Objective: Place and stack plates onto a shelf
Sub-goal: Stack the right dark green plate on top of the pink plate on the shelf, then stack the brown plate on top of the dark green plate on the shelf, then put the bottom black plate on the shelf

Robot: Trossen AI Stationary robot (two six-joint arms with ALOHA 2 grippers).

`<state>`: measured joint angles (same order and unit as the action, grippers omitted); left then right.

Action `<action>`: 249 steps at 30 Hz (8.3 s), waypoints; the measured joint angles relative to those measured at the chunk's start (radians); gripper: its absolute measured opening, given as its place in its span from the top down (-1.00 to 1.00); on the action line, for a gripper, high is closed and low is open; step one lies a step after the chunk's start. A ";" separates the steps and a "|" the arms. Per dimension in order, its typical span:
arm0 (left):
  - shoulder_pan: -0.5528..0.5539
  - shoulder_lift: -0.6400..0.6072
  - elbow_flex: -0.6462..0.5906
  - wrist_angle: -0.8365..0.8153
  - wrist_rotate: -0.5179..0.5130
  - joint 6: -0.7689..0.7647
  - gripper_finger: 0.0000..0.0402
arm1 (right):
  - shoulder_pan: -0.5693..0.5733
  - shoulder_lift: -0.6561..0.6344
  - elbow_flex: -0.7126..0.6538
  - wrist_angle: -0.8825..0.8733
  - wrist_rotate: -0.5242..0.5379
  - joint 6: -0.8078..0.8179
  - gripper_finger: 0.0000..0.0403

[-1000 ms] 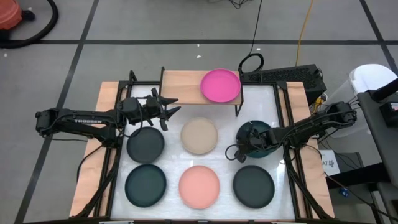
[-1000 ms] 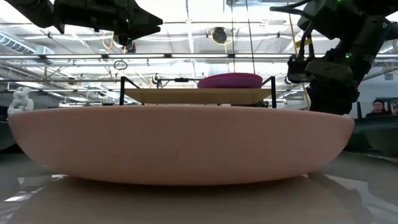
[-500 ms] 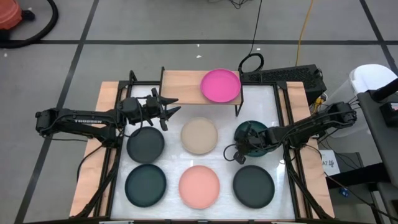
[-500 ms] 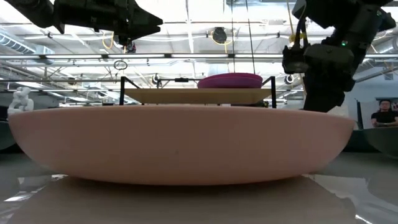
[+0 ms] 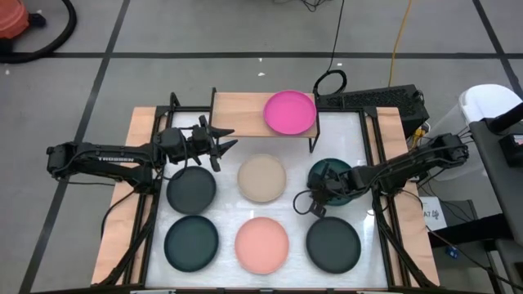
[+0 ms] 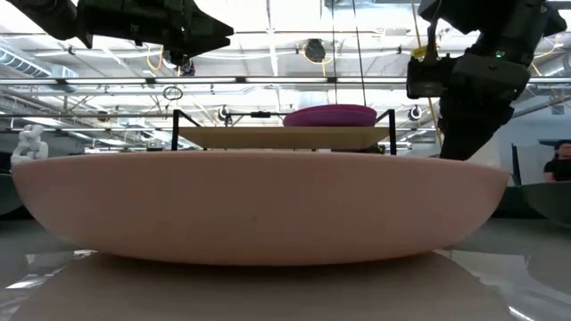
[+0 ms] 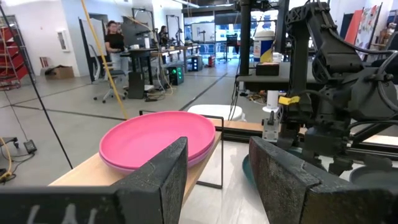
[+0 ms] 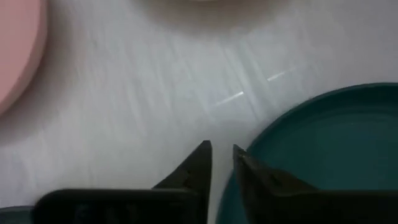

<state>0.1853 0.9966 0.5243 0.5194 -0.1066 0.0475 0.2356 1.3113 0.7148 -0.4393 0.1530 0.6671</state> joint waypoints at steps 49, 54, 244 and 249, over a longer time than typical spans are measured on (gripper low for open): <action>0.000 0.000 0.000 -0.014 0.000 0.000 0.12 | -0.035 -0.254 0.109 -0.545 0.224 0.308 0.99; 0.000 0.000 0.000 -0.011 0.000 0.000 0.12 | -0.135 -0.313 0.213 -0.594 0.399 0.170 1.00; 0.117 0.721 1.019 -0.879 0.087 0.612 0.03 | -0.083 -0.505 -0.319 0.986 0.241 -0.837 0.28; 0.081 0.631 1.018 -0.916 0.080 0.536 -0.06 | -0.083 -0.505 -0.319 0.977 0.242 -0.838 0.28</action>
<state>0.2666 1.6278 1.5425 -0.3962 -0.0269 0.5831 0.1524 0.8062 0.3962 0.5372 0.3954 -0.1704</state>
